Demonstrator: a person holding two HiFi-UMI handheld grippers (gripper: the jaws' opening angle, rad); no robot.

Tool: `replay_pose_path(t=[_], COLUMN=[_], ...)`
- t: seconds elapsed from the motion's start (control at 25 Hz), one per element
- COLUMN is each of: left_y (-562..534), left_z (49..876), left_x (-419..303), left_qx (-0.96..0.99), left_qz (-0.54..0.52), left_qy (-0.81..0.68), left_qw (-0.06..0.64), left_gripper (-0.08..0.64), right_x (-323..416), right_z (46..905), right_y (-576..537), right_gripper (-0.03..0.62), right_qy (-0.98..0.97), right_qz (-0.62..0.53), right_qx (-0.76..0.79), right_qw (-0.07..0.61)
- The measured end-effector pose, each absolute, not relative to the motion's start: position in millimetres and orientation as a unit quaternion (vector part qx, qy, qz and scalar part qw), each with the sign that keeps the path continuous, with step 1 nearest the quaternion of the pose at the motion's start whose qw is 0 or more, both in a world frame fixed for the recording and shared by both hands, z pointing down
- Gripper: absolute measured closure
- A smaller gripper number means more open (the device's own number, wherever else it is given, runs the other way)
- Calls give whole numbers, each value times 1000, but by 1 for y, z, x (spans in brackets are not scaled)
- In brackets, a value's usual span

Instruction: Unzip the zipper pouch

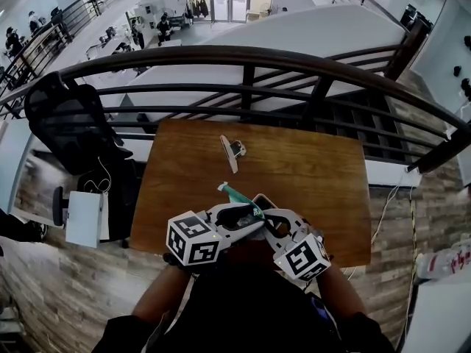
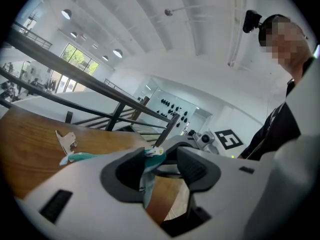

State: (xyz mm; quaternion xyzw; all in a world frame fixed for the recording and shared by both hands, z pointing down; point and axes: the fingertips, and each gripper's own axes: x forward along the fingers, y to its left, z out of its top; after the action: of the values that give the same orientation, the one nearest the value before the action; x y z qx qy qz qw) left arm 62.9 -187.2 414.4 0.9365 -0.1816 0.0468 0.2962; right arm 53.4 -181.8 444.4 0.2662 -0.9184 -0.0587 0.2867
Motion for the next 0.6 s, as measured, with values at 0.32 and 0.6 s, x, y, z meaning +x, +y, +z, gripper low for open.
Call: replay_pose_path(t=[0.32, 0.6], left_y=[-196, -192], left_z=[424, 423], left_x=[68, 72], left_qx=[926, 928], left_qz=[57, 74], left_qy=[-198, -181], left_qw=[316, 317], left_gripper=[423, 436], right_x=[62, 69], right_z=[450, 449], right_y=[-183, -180], right_gripper=[589, 589], right_qy=[-916, -919], right_qz=[-67, -74], right_qx=[264, 256], right_qw=[293, 290])
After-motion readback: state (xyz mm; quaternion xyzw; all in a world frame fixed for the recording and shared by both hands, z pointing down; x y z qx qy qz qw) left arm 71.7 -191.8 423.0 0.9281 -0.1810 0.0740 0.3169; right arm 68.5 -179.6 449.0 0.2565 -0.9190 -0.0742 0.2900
